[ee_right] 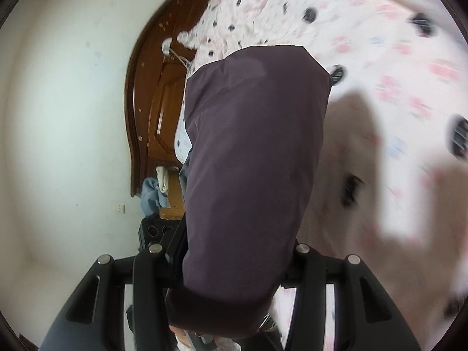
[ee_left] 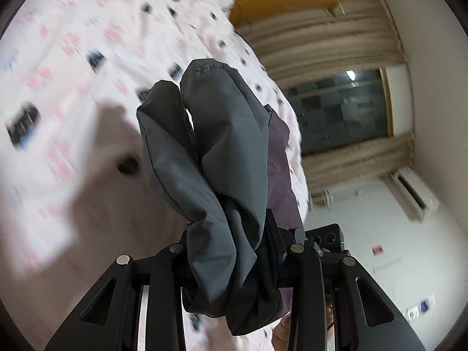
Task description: Fold clothes
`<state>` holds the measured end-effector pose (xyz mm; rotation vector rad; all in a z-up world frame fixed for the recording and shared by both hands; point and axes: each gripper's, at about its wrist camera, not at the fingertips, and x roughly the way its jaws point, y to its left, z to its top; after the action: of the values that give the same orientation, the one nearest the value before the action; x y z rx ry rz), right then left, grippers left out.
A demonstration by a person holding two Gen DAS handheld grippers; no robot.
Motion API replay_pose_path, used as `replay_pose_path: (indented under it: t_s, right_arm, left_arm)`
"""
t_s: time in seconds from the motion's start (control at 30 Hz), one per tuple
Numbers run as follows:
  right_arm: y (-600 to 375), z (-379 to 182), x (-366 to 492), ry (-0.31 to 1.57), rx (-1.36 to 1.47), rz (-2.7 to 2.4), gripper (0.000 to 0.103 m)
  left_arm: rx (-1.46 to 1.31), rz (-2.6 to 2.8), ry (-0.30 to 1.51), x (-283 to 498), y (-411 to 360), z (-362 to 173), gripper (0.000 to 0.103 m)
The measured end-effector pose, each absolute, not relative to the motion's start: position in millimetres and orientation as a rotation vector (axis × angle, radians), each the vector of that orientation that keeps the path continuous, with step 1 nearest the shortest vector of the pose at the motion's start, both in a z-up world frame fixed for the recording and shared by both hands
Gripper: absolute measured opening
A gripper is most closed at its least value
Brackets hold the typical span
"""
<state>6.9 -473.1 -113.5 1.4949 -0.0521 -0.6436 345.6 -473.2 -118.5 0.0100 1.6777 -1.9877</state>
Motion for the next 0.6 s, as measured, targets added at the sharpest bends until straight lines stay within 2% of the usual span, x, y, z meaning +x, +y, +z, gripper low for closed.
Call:
replay_pose_path:
  t_s: [0.3, 0.6]
  right_arm:
    - [-558.5, -133.5, 61.3, 0.06, 1.481, -0.569, 0.047]
    - [-585.2, -179.7, 78.0, 0.184, 1.508, -0.598, 0.047]
  left_arm:
    - [-0.07, -1.865, 1.641, 375.0, -515.3, -148.2, 0.029]
    - [-0.063, -1.714, 1.808, 380.8, -534.6, -220.5, 0.031]
